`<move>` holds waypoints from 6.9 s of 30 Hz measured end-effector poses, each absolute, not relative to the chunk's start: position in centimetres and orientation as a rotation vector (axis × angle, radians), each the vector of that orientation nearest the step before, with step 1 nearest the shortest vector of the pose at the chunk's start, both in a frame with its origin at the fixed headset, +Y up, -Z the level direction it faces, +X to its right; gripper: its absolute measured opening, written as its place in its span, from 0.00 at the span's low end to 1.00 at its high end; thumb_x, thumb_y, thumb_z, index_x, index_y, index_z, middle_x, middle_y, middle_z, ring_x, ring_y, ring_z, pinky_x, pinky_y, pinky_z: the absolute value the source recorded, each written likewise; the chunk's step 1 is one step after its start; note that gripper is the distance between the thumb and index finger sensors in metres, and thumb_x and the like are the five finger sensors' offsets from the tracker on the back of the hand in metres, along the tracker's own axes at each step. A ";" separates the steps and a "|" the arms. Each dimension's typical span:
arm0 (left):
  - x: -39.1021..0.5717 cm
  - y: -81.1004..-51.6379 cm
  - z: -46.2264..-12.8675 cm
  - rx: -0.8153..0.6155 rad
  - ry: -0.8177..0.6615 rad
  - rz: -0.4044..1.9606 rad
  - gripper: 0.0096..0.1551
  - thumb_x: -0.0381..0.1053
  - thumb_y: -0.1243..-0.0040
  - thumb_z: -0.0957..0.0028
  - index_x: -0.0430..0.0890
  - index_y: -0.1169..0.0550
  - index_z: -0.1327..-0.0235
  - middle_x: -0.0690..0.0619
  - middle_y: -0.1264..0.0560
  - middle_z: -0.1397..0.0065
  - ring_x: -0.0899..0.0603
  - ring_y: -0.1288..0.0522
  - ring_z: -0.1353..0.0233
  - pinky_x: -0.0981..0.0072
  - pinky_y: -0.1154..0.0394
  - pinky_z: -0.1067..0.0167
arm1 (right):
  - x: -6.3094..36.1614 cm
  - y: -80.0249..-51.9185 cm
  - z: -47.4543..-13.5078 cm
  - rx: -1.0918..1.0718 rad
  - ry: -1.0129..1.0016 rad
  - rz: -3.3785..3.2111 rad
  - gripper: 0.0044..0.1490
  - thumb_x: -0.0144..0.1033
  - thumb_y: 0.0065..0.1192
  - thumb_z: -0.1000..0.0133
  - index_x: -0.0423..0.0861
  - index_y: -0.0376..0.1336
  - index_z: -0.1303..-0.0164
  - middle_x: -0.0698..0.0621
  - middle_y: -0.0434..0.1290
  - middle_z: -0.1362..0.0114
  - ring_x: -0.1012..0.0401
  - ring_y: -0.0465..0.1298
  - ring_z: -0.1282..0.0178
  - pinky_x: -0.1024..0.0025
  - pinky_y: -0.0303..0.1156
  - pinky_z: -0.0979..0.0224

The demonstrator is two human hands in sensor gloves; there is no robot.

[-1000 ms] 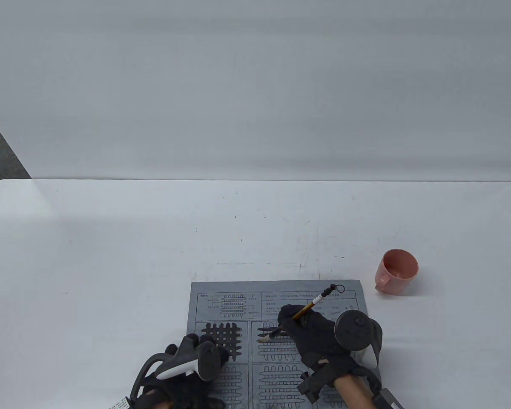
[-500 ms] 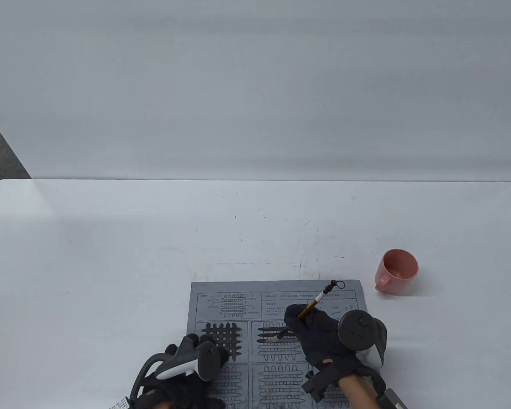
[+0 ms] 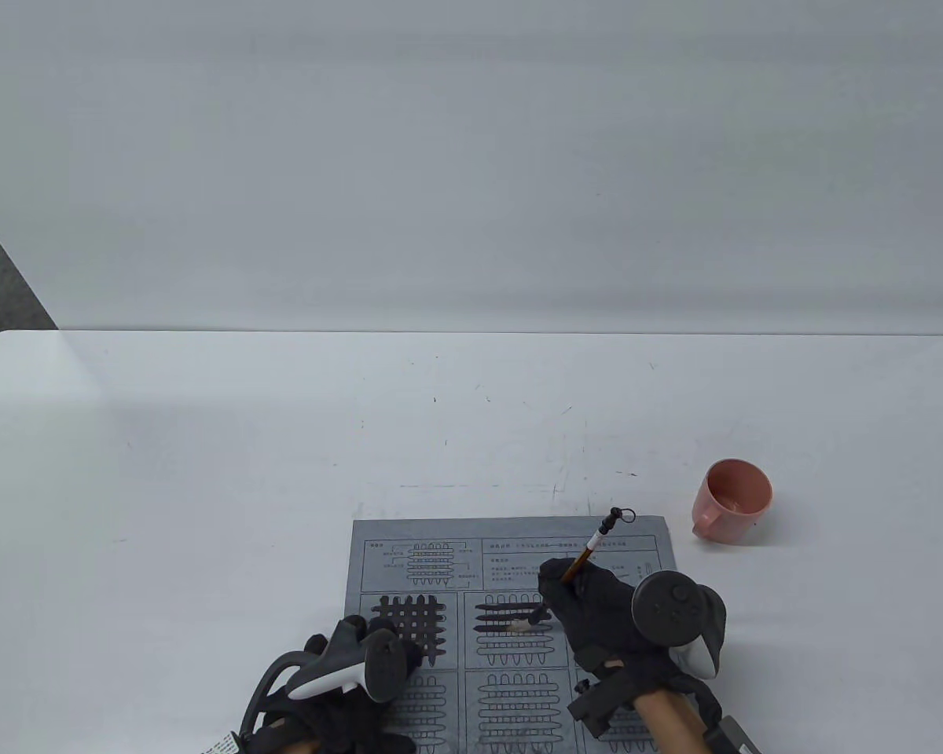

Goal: Trace patterns on water writing practice cloth with Chinese brush

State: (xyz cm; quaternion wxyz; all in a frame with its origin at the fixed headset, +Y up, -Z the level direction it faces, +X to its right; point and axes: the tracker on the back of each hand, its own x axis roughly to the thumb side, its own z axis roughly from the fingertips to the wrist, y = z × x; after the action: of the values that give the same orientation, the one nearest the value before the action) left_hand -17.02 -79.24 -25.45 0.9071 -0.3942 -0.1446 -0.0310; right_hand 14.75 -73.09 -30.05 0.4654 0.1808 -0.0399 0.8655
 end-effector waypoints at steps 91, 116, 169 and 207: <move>-17.0 -79.3 -25.5 -0.813 -0.298 -0.065 0.64 0.77 0.51 0.62 0.70 0.78 0.36 0.59 0.86 0.27 0.39 0.87 0.23 0.29 0.75 0.28 | 12.3 -73.3 -29.1 0.555 -0.050 2.026 0.22 0.35 0.60 0.42 0.41 0.67 0.40 0.39 0.77 0.35 0.44 0.83 0.41 0.39 0.72 0.37; -17.0 -79.3 -25.5 -0.813 -0.298 -0.065 0.64 0.77 0.51 0.63 0.70 0.78 0.36 0.59 0.87 0.27 0.39 0.87 0.23 0.29 0.75 0.28 | 13.5 -72.9 -29.3 0.535 -0.090 2.097 0.21 0.36 0.59 0.42 0.42 0.68 0.42 0.40 0.78 0.38 0.44 0.82 0.44 0.35 0.70 0.37; -17.0 -79.3 -25.5 -0.813 -0.298 -0.065 0.64 0.77 0.51 0.62 0.70 0.78 0.36 0.59 0.87 0.27 0.39 0.88 0.23 0.29 0.76 0.28 | 15.8 -72.4 -30.1 0.470 -0.127 2.184 0.20 0.40 0.61 0.42 0.43 0.70 0.45 0.40 0.80 0.42 0.45 0.83 0.49 0.33 0.68 0.36; -17.0 -79.3 -25.5 -0.813 -0.298 -0.065 0.64 0.77 0.51 0.62 0.70 0.78 0.36 0.59 0.87 0.27 0.39 0.87 0.23 0.29 0.76 0.28 | 16.1 -72.0 -30.1 0.452 -0.149 2.213 0.20 0.40 0.61 0.41 0.43 0.70 0.45 0.40 0.80 0.42 0.45 0.83 0.49 0.33 0.68 0.36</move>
State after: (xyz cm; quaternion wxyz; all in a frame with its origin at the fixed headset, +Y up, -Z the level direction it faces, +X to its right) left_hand -17.00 -79.27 -25.45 0.9072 -0.3939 -0.1446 -0.0316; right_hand 16.10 -72.02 -30.06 0.4249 0.1808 -0.0595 0.8850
